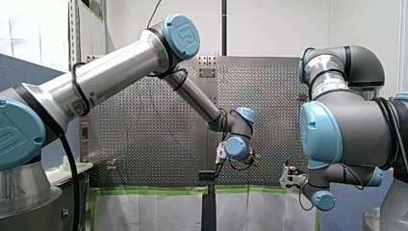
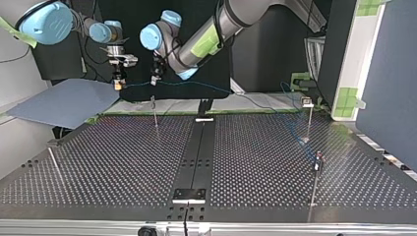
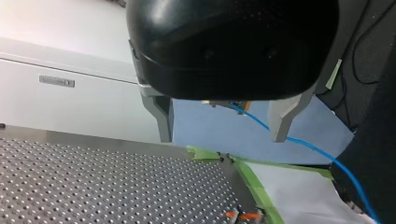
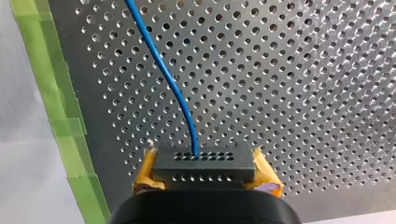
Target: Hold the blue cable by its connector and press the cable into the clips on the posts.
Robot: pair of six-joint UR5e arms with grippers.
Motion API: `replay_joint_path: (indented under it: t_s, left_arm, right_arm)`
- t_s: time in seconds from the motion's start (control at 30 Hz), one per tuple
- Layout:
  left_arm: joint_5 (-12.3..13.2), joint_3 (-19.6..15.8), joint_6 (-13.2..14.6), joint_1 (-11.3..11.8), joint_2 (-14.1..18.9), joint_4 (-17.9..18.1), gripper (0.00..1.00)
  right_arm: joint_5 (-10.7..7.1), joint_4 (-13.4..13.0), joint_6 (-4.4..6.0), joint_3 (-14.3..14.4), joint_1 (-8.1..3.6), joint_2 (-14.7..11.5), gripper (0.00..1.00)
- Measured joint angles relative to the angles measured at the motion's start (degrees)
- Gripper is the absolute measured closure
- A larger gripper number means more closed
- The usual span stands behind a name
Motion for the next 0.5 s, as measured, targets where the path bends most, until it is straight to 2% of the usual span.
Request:
replay_joint_path:
  t_s: [0.2, 0.5]
  left_arm:
    - [-1.20, 3.04, 1.13, -0.16, -0.01, -3.02, 0.02]
    - [-5.31, 7.39, 3.46, 1.28, -0.04, -7.40, 0.02]
  right_arm:
    - [-0.39, 0.00, 0.10, -0.12, 0.04, 0.00, 1.00]
    - [-0.65, 0.18, 0.18, -0.34, 0.31, 0.01, 1.00]
